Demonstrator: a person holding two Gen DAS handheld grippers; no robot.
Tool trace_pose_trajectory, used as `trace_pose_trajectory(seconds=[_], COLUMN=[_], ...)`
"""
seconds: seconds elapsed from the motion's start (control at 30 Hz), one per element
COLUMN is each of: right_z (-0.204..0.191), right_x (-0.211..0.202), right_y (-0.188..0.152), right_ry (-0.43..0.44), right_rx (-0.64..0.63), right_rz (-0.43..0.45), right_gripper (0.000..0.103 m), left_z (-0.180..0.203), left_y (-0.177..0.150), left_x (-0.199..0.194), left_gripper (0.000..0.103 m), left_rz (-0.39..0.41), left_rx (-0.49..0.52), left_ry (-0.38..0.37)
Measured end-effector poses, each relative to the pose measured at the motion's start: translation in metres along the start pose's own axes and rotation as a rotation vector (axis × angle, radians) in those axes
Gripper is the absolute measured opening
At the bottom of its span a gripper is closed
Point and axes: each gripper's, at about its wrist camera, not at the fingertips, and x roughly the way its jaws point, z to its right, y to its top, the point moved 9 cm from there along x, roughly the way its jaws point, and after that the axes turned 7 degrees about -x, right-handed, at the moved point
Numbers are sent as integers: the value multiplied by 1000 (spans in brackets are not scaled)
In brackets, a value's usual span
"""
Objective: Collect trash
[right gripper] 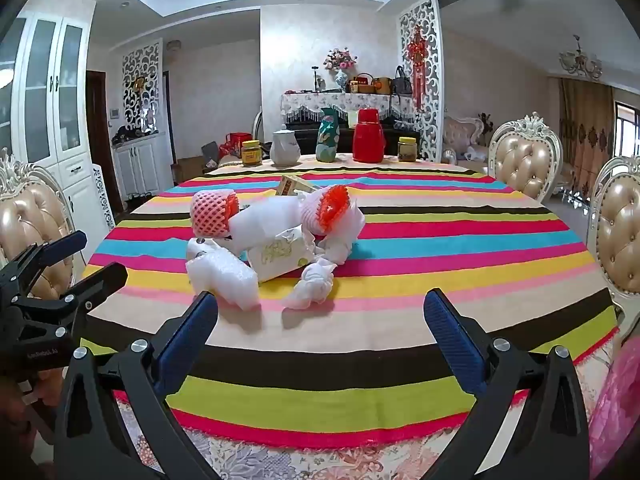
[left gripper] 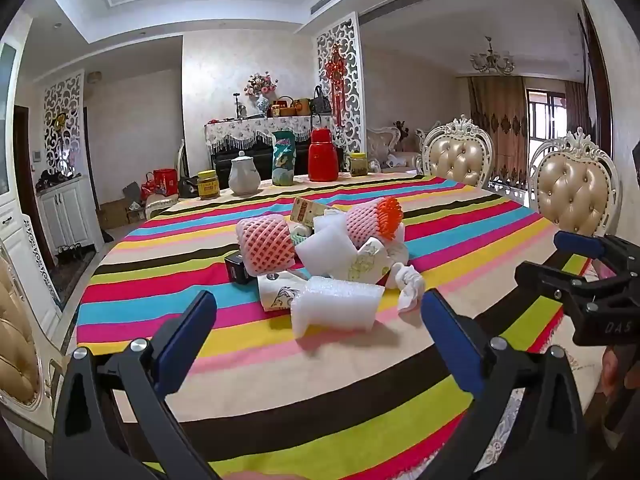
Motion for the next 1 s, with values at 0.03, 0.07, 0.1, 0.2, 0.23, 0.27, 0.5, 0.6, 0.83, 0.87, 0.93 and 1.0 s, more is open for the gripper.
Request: trace_pose_trajectory(seconds=[0.03, 0.07, 0.1, 0.2, 0.23, 0.27, 0.5, 0.6, 0.83, 0.87, 0.93, 1.0], right_z=[0, 0, 0, 0, 0, 0, -1, -1, 0, 0, 2, 2], right_x=[0, 0, -1, -1, 0, 0, 1, 2, -4, -5, -1, -2], right_y=[0, 0, 0, 1, 0, 0, 1, 1, 1, 1, 2, 2], right_ry=[-1, 0, 0, -2, 1, 0, 0, -1, 2, 2, 2, 1], right_rx=[-1, 0, 1, 4, 0, 1, 2, 1, 2, 2, 2, 3], right_rz=[0, 1, 2, 6, -1, 0, 3, 1, 1, 2, 1, 1], right_gripper=[96, 96, 96, 96, 96, 96, 96, 96, 96, 96, 96, 96], left_z=[0, 0, 1, 4, 5, 4, -2, -1, -3, -3, -3, -3], left_y=[0, 0, 0, -2, -2, -2, -2, -3, -3, -3, -3, -3], left_x=[0, 0, 1, 3, 4, 0, 1, -1, 0, 0, 0, 0], left_gripper=[99, 99, 99, 99, 99, 99, 99, 99, 99, 99, 99, 99], left_rz=[0, 1, 1, -3, -4, -4, -4, -5, -9, -9, -11, -12], left_rx=[2, 5, 8, 11, 10, 6, -1, -3, -3, -4, -7, -9], left_ry=[0, 0, 0, -3, -2, -2, -4, -3, -5, -4, -5, -5])
